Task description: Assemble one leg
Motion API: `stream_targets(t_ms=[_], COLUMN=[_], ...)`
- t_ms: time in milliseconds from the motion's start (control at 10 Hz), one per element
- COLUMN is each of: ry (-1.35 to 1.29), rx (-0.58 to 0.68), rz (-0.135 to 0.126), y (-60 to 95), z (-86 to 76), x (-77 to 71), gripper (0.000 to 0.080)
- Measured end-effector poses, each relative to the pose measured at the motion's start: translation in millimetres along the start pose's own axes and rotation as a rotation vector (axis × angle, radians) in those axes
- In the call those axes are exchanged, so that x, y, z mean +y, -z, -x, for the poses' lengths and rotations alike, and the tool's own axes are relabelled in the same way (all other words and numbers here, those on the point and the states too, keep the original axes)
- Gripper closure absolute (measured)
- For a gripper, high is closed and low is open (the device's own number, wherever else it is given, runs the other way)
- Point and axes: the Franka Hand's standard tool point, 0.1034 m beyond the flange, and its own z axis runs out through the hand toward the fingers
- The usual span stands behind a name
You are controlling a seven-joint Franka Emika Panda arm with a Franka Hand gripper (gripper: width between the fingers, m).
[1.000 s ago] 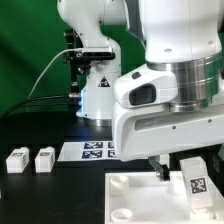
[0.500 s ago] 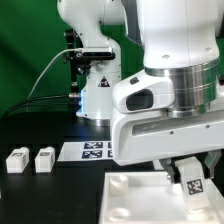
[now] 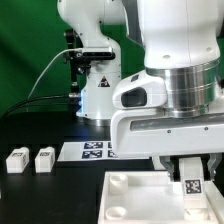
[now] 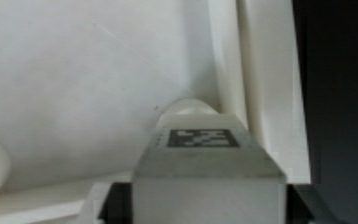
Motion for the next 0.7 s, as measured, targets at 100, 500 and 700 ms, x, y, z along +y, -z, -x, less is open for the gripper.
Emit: stream_targets(t_ms=[100,500,700], ry=[-0.232,-0.834,-1.064], rx=[0.003,-0.028,-0.040], rz=[-0.028,-0.085,-0.079], y=[-0.5,-3.0,-5.7], z=[-2.0,-0.4,3.6], x=[-2.9,-10.1,-16.1], gripper=[0.0506,0.0506,0.0506])
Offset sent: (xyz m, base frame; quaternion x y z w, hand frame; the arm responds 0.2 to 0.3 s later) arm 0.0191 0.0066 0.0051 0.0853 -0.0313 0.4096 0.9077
